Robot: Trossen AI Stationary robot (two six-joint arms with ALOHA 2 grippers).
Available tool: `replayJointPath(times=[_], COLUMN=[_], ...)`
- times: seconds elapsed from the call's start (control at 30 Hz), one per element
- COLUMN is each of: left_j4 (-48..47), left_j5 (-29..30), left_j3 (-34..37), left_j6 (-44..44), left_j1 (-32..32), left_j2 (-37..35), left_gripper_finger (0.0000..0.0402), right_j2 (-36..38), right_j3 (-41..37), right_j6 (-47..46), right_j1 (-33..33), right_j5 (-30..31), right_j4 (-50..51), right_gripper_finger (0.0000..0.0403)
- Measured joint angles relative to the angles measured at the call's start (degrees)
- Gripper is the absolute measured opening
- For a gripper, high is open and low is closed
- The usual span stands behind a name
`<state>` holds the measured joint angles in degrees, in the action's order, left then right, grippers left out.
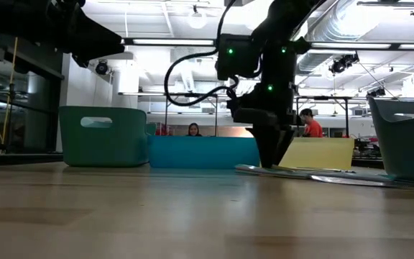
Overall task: Sort silverware by color (type)
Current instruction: Put the yellow knife into the blue bin
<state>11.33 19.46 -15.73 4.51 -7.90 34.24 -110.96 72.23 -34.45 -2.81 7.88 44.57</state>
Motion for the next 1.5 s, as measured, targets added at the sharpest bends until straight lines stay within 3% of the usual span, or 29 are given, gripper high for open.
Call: replayJointPath(times=[0.4,0.7,1.2,1.5], left_j4=[-0.02,-0.24,-0.26,-0.26], left_j5=[0.0,0.0,0.0,0.0], left_j3=[0.0,0.0,0.0,0.0], left_j6=[0.02,0.0,-0.07,-0.08], left_j1=[0.0,0.0,0.0,0.0], left_j2=[-0.02,0.0,-0.02,-0.02], left_gripper_finger=[0.0145,0.0145,0.0145,0.0145], right_j2=[-0.63,-1.72,-1.83,-2.12], right_j3=[0.0,0.22,0.07,-0.02], right_j6=[-0.07,-0.08,1.52,3.55], right_j1=[-0.2,-0.16,-0.15,-0.22], right_j5=[-0.85,-0.44,0.06,1.5], right_j4=[-0.97,-1.72,-2.84,-10.15], right_gripper_finger=[0.0136,0.0071,0.0071,0.0071])
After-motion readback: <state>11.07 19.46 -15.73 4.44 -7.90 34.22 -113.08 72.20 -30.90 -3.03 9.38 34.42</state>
